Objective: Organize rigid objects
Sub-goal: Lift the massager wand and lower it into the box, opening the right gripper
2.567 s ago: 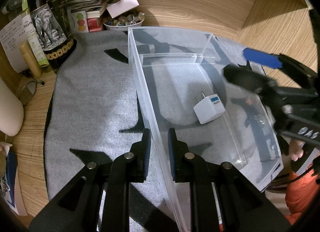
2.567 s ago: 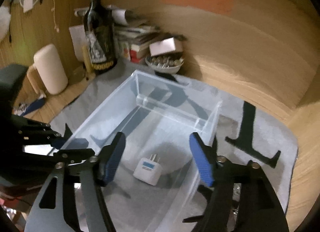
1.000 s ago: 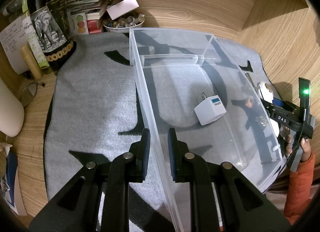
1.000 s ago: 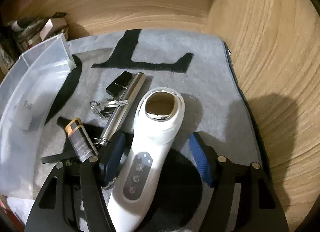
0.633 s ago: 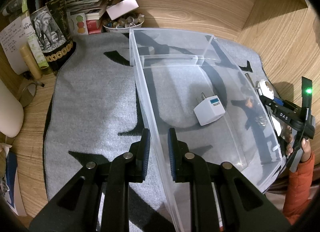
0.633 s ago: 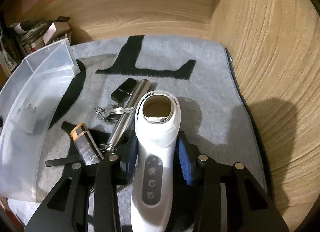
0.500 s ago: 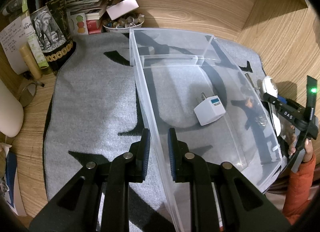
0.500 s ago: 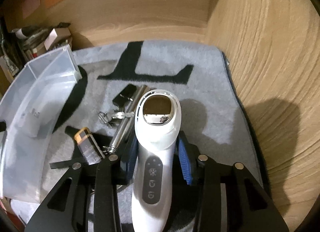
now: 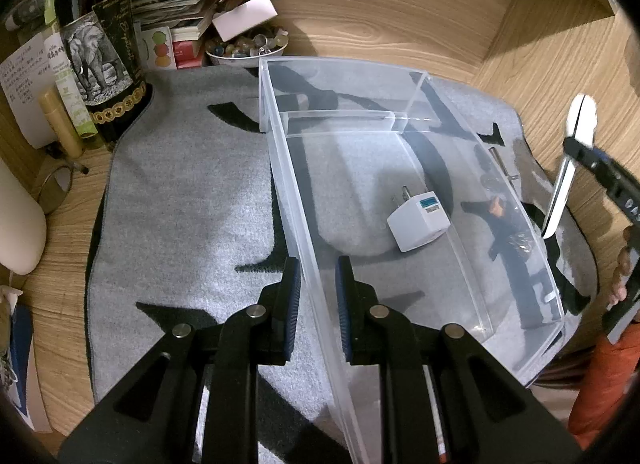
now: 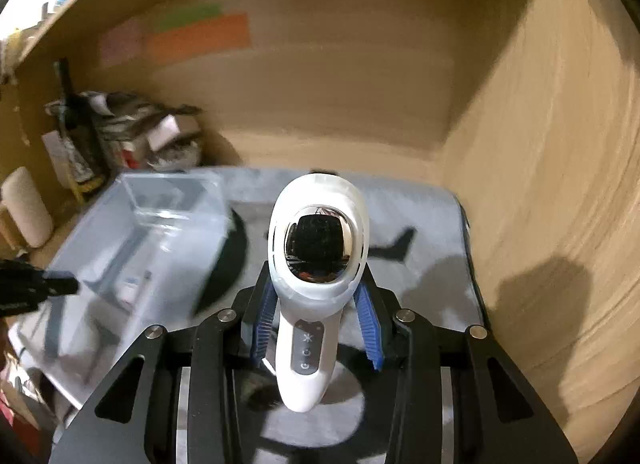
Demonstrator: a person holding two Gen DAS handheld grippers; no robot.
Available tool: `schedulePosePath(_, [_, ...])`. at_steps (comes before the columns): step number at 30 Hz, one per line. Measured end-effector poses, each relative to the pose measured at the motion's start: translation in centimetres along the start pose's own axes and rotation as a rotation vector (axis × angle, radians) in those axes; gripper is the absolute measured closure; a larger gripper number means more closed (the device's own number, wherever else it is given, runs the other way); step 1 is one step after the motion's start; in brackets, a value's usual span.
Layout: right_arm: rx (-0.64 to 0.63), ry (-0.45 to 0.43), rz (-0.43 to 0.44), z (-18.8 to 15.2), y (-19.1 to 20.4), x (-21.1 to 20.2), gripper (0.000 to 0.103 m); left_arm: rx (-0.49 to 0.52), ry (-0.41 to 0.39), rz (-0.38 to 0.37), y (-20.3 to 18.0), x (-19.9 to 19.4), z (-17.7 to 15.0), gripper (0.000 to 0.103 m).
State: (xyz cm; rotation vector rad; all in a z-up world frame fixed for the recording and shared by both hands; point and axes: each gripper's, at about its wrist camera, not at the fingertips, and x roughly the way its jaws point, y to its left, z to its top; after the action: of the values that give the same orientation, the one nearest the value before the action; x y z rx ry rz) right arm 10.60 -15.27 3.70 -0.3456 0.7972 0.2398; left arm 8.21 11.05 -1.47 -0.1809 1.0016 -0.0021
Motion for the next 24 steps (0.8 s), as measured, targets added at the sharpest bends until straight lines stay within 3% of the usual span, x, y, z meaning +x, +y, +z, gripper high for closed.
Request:
schedulePosePath(16, [-0.121,-0.134,0.18,4.1,7.6,-2.5,0.069,0.007,-0.003,0.002,-0.2,0.0,0.1,0.087])
schedulePosePath(24, [-0.203,-0.04,0.296,3.8,12.7,0.8,0.068,0.006,-0.006,-0.004,-0.1,0.0,0.1,0.087])
